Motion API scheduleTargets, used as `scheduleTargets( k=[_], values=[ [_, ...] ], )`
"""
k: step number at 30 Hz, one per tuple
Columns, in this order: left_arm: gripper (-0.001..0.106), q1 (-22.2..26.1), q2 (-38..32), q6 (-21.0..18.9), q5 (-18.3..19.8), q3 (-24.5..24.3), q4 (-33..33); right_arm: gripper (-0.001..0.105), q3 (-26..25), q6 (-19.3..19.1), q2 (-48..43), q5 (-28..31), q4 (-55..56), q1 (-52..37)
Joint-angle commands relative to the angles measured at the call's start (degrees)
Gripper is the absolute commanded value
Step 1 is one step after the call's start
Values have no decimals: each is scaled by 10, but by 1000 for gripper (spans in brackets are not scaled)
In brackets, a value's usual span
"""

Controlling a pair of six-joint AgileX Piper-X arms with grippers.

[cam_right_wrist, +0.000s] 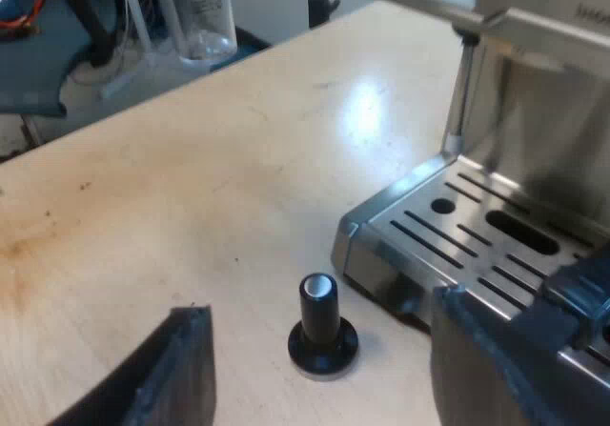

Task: Pour the beans into the coffee machine

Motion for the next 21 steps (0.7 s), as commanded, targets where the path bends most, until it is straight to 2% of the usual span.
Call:
scheduleTargets(
  k=[1,2,8,13,21],
  values=[
    [11,0,18,10,35,2,-28,52,-2,-4,25,-2,-44,0],
    [11,0,27,13,44,5,-45,52,-2,-4,35,0,-58,0],
    [11,0,56,13,42,37,-150,52,-2,-4,94,3,-126,0],
    [11,0,84,13,42,59,-197,52,-2,19,136,12,-174,0],
    [11,0,167,11,39,77,-275,52,-2,19,182,12,-198,0]
  ],
)
